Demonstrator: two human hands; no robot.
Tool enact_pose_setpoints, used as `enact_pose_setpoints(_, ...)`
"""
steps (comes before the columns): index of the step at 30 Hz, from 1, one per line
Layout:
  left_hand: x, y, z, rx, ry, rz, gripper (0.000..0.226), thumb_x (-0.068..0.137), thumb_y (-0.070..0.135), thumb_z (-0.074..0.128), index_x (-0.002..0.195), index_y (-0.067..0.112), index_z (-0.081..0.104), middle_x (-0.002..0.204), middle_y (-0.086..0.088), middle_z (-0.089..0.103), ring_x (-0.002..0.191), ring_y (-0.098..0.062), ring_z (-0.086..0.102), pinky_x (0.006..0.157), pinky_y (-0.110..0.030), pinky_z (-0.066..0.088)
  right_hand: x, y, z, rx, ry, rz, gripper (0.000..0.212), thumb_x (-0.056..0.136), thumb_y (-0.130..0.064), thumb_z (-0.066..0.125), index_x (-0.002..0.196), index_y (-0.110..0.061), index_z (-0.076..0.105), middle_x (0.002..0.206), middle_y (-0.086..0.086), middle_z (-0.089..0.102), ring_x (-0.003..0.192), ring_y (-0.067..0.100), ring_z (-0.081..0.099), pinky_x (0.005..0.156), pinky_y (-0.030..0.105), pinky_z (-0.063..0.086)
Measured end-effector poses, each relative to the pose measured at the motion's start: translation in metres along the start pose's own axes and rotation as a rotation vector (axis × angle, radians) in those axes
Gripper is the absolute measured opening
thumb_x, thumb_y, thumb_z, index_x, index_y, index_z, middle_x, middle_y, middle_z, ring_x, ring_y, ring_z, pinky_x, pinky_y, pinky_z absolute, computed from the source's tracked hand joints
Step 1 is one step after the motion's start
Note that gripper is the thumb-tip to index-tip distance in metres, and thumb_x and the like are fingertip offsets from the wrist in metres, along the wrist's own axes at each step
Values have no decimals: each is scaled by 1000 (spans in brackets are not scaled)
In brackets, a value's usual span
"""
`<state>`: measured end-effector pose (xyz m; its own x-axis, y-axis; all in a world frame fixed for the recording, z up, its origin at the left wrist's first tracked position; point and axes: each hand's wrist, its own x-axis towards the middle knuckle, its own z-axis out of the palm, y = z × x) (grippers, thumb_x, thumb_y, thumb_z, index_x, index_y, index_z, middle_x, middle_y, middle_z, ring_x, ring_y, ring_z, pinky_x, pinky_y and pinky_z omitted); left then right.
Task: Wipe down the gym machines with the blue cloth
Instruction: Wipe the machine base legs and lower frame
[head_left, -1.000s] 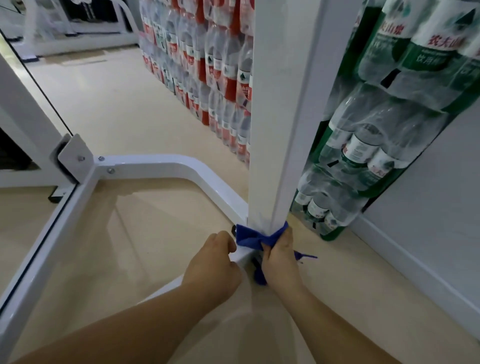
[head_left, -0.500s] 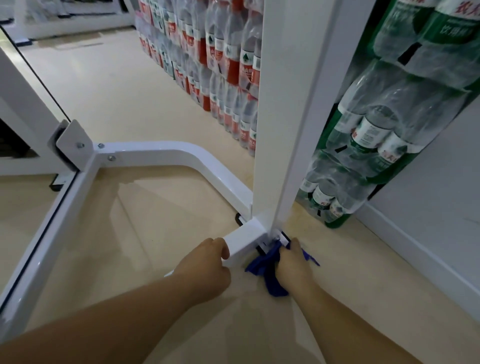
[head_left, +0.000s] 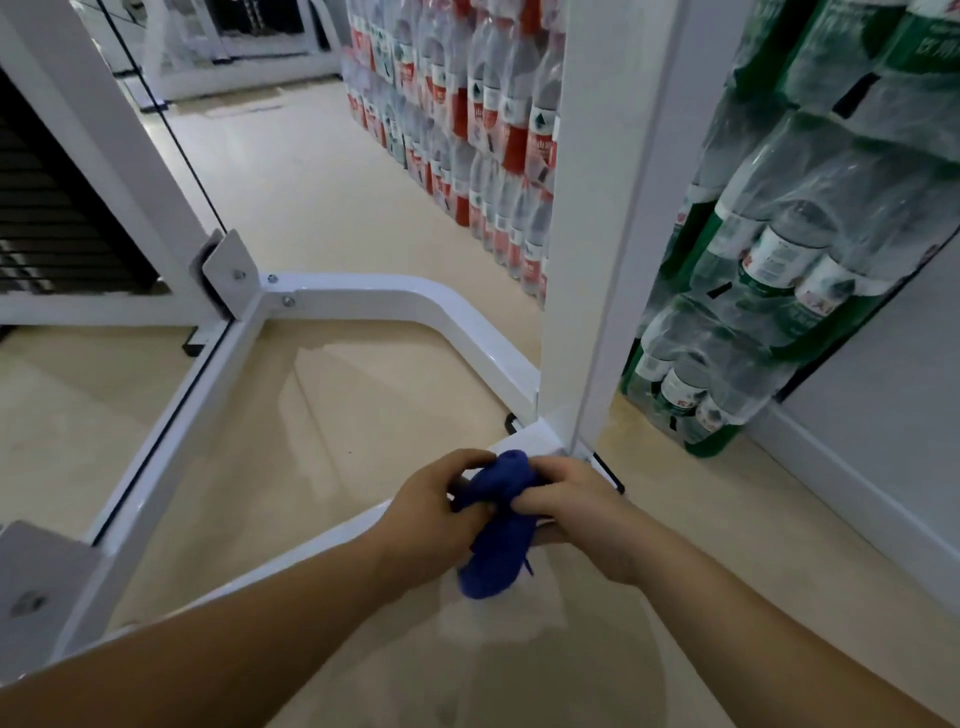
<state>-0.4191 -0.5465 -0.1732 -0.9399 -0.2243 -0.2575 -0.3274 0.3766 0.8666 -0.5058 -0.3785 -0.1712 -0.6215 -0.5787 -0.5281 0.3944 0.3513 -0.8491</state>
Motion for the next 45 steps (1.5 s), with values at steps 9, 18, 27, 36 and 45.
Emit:
enact_pose_setpoints(9,35,23,-33,337,311,322,43,91,23,57,132,36,57,111,12,58,95,-9,59,86,-27,48,6,12,-16,-127,504,87,19,100,-14,52,99,-20,71,95,13,74,83,26,70,80,46,61)
enact_pose_setpoints(18,74,-44,36,899,-158,134,67,103,60,7,160,27,20,166,-6,24,147,-31,31,119,-51,26,-4,25,-17,-207,552,120,20,103,-20,53,92,-19,71,89,9,75,87,27,72,85,46,60)
enact_pose_setpoints(27,112,-49,74,1068,-82,339,63,106,41,41,156,28,5,166,-9,14,135,-35,38,99,-52,41,12,41,-9,-354,585,80,22,100,-17,55,91,-7,71,84,14,74,86,38,69,81,53,57)
enact_pose_setpoints(36,14,-121,-15,1093,-64,363,64,107,44,34,159,34,-2,171,-4,9,154,-35,21,119,-50,31,29,44,25,-622,542,-182,32,102,-21,56,133,-22,64,129,-8,65,117,6,58,102,31,51)
enact_pose_setpoints(45,60,-77,5,992,-149,275,60,108,50,24,162,36,-1,172,5,1,155,-25,15,117,-45,34,26,42,21,-696,511,-165,29,101,-23,57,129,-25,65,122,-8,69,108,8,64,94,29,53)
